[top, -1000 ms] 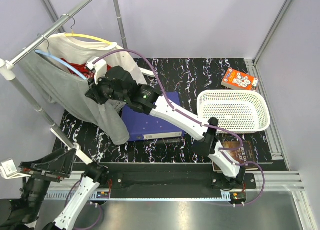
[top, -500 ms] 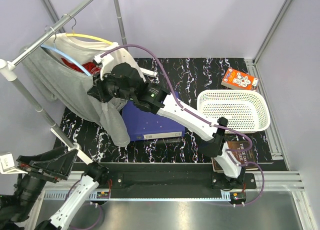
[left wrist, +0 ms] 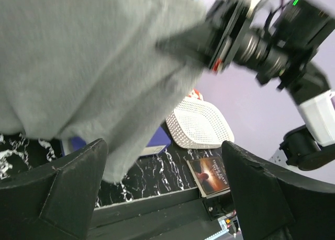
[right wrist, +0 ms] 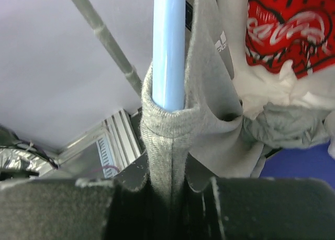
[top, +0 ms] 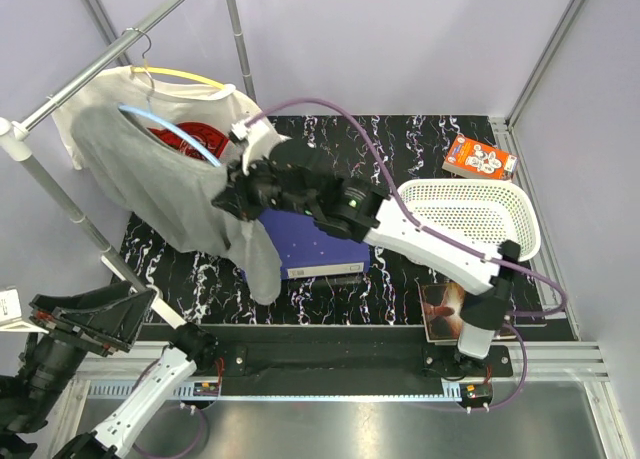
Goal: Remove the t-shirt from the hanger
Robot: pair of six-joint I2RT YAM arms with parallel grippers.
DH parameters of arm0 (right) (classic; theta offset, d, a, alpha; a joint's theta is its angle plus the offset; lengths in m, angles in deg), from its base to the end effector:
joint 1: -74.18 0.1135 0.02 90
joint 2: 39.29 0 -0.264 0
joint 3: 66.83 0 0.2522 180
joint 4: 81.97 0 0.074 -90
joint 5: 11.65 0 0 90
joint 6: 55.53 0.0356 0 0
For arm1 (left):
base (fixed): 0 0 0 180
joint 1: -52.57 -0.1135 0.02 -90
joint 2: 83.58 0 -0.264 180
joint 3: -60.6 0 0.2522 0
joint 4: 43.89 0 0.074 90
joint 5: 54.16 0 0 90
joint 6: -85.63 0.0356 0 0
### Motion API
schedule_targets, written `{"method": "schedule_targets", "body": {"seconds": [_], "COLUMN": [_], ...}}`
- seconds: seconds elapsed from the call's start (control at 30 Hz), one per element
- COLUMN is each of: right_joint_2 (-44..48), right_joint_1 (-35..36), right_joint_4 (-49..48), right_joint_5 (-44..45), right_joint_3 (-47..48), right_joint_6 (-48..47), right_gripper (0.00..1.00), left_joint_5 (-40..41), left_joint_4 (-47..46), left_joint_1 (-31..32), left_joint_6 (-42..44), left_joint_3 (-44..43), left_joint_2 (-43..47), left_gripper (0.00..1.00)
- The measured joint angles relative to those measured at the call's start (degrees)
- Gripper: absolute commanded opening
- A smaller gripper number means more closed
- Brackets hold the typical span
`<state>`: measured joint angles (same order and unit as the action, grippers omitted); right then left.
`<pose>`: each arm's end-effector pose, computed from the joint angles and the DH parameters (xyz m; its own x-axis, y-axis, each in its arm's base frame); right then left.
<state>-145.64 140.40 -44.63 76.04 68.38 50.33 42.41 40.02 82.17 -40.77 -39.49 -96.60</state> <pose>0.1695 0.3882 0.4724 -0.3115 -0.0297 -0.9498 -0.8788 0.3893 0.2760 -0.0981 0.0604 0.4309 -0.1937 -0.5680 -0.7999 0.3434 0.7245 -0.5976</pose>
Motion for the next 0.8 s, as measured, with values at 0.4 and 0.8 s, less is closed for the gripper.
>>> {"method": "schedule_targets", "body": {"seconds": [0.4,0.8], "right_joint_2": [21.4,30.5], "right_joint_1": [0.0,0.1], "right_joint_4": [-12.0,-19.2], "right_joint_5": [-11.4,-14.9], "right_joint_3": [-37.6,-53.7], "right_joint_6": [2.9,6.3], "right_gripper": [0.0,0.0], "left_joint_5": [-0.2,4.6], "left_joint_4": [-7.1,-12.9], "left_joint_1": [0.2,0.2], "left_joint_6": [5.1,12.1], "left_joint_3": [-6.9,-4.3], "left_joint_2": [-12.2,-22.9], "left_gripper": [0.86,0.52]}}
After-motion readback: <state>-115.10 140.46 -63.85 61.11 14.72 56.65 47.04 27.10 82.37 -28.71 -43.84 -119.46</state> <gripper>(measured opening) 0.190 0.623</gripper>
